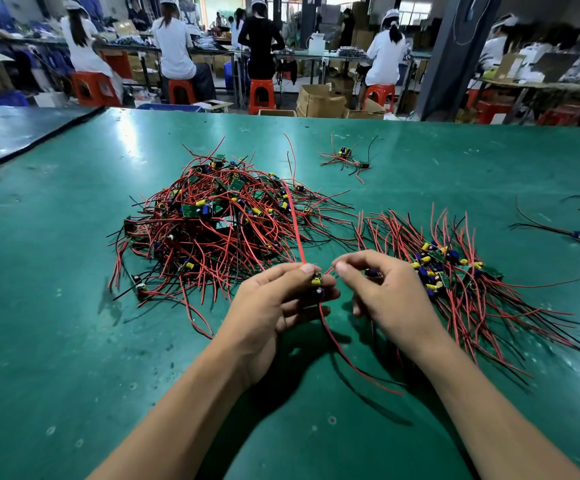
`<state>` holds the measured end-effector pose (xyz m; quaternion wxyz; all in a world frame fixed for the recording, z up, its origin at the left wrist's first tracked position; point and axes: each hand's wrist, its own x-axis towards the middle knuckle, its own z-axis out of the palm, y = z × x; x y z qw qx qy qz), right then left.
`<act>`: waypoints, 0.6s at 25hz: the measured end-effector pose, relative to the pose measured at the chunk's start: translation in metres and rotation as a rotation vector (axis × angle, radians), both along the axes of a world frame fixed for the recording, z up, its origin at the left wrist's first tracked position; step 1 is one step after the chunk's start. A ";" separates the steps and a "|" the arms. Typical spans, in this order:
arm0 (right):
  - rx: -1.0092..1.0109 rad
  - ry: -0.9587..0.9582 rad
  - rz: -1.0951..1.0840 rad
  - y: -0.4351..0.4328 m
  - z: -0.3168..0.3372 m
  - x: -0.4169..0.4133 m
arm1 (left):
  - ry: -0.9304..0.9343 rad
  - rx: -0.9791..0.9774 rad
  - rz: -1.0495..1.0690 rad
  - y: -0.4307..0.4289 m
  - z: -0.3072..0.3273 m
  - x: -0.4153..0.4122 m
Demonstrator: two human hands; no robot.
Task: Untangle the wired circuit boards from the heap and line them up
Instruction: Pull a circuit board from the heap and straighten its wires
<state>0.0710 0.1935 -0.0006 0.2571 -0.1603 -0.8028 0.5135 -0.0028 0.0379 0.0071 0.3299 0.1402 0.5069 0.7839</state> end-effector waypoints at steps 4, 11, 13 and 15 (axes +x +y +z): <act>0.037 -0.106 0.216 -0.010 -0.005 0.000 | 0.050 -0.048 0.066 -0.004 0.005 -0.004; -0.197 0.070 0.322 -0.026 0.001 -0.002 | 0.004 -0.005 0.121 -0.003 0.002 -0.004; -0.365 0.133 0.310 -0.028 0.005 -0.003 | -0.001 0.045 0.104 -0.003 0.001 -0.004; -0.610 0.171 0.324 -0.030 0.011 -0.002 | 0.008 0.107 0.037 -0.002 -0.002 -0.003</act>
